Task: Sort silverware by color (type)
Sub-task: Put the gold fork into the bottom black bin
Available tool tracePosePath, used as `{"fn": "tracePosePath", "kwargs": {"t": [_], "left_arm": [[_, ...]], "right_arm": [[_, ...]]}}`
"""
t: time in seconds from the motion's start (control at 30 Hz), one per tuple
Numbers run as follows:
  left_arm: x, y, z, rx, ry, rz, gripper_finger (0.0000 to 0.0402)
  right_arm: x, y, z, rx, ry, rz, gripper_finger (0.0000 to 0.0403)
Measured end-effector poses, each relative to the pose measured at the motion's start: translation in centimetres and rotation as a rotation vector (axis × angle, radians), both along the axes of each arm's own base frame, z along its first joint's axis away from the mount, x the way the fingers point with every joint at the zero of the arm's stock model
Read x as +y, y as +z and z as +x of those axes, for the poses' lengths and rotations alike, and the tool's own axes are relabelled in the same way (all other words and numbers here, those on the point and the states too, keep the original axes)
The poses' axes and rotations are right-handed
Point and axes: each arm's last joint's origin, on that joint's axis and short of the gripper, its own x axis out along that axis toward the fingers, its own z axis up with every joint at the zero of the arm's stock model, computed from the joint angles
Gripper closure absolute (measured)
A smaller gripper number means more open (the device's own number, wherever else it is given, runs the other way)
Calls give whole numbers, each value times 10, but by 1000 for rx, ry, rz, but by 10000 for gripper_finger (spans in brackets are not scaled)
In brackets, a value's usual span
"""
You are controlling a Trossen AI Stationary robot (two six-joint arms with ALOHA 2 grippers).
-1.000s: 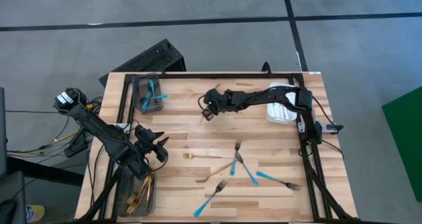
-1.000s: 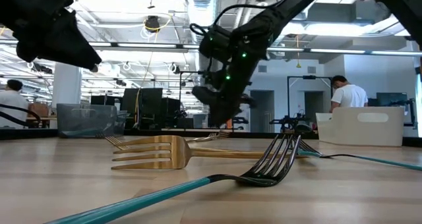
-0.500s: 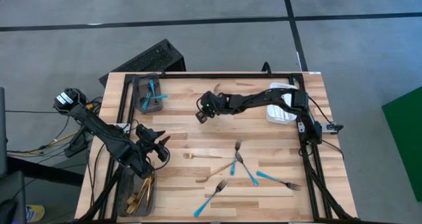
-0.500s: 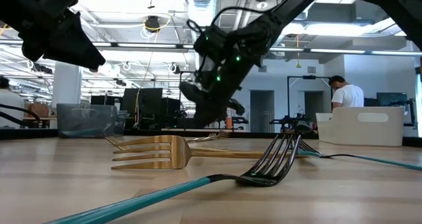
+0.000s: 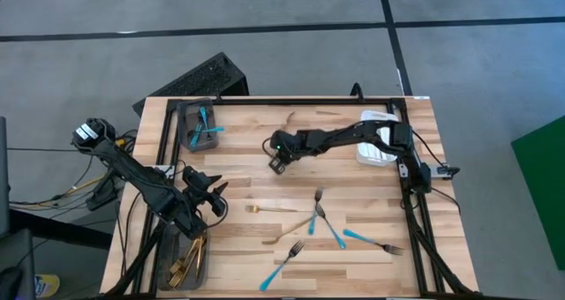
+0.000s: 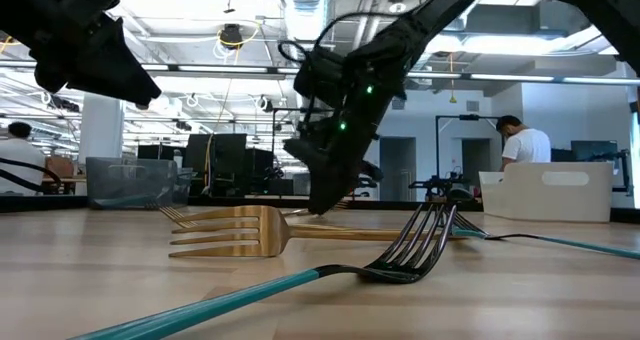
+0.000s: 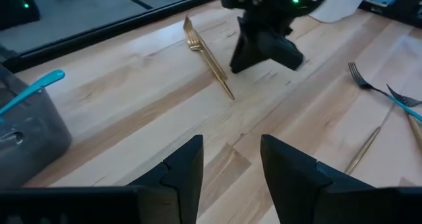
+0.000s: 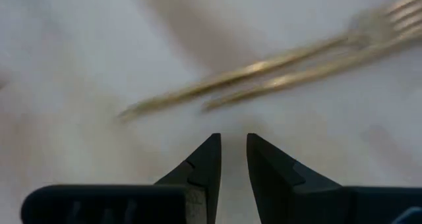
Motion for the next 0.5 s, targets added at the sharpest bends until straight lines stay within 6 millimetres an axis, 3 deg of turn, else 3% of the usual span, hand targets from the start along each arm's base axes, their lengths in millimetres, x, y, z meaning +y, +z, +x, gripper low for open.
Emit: {"fn": "tracePosePath", "kwargs": {"t": [0.1,0.23,0.37,0.5], "left_arm": [[-3,1,3,16,-41,2,264],[-11,2,12,8,-131,12,264],[-16,6,19,2,-207,66,264],[-18,10,25,-13,-236,102,264]], "right_arm": [[34,8,3,11,113,-14,304],[100,24,1,13,346,-63,304],[160,35,-11,44,620,-142,304],[206,35,-23,56,796,-184,304]]}}
